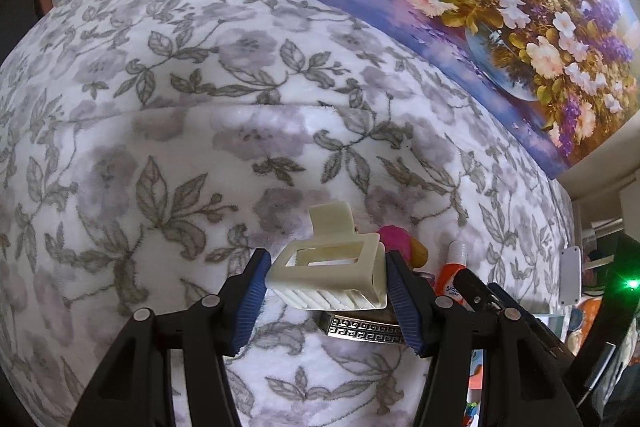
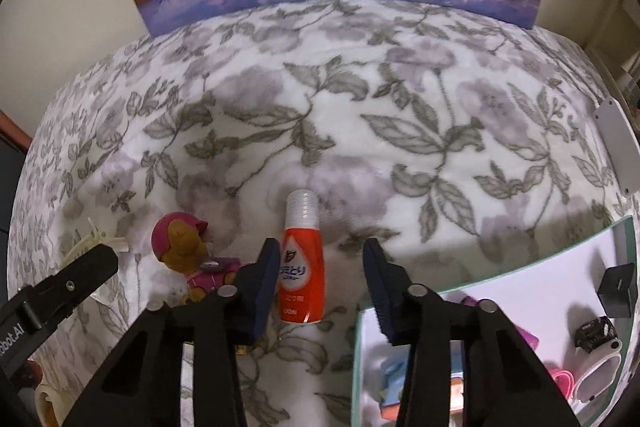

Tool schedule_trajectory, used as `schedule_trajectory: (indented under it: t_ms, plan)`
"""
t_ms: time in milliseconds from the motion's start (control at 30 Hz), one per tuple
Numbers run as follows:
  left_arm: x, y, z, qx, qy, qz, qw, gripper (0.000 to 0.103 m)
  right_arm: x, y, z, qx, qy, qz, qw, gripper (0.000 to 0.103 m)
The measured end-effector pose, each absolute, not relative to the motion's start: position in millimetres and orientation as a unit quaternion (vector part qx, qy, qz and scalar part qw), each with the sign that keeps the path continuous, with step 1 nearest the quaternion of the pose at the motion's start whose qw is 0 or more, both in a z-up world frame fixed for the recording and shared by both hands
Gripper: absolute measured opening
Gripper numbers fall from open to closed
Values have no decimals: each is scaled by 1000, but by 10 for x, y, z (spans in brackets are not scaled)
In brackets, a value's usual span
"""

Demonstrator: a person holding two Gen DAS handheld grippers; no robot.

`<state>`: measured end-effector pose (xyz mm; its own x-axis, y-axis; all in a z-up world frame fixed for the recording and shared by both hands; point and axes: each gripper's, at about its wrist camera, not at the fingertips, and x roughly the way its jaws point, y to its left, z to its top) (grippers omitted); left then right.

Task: Organize rigid objects
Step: 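Grasp the red-and-white bottle with the right tool while left tool holds the clip, then carry the hair clip and red bottle into the tray and open both tools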

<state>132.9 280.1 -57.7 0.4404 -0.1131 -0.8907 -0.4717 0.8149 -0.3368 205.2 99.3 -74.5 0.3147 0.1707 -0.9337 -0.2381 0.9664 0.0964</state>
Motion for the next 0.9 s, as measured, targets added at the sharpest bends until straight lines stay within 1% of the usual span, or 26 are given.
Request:
schedule_trajectory:
  t_ms: [133, 300, 367, 400, 667, 900]
  plan:
    - [1332, 2816, -619, -289, 518, 110, 797, 61, 2065, 1061, -838, -33, 579, 134, 804, 34]
    - [1348, 2818, -675, -293, 522, 109, 794, 61, 2028, 1166, -881, -73, 568, 118, 811, 34]
    - [1353, 2813, -696, -294, 523, 109, 792, 61, 2004, 1198, -886, -92, 561, 110, 815, 31]
    - [1355, 2806, -705, -294, 524, 109, 792, 61, 1997, 1204, -886, -98, 558, 107, 817, 25]
    - [1367, 2766, -683, -286, 524, 110, 795, 61, 1959, 1139, -843, -71, 559, 122, 817, 25]
    - [1369, 2692, -557, -274, 516, 110, 804, 61, 1923, 998, -581, -34, 542, 132, 829, 25]
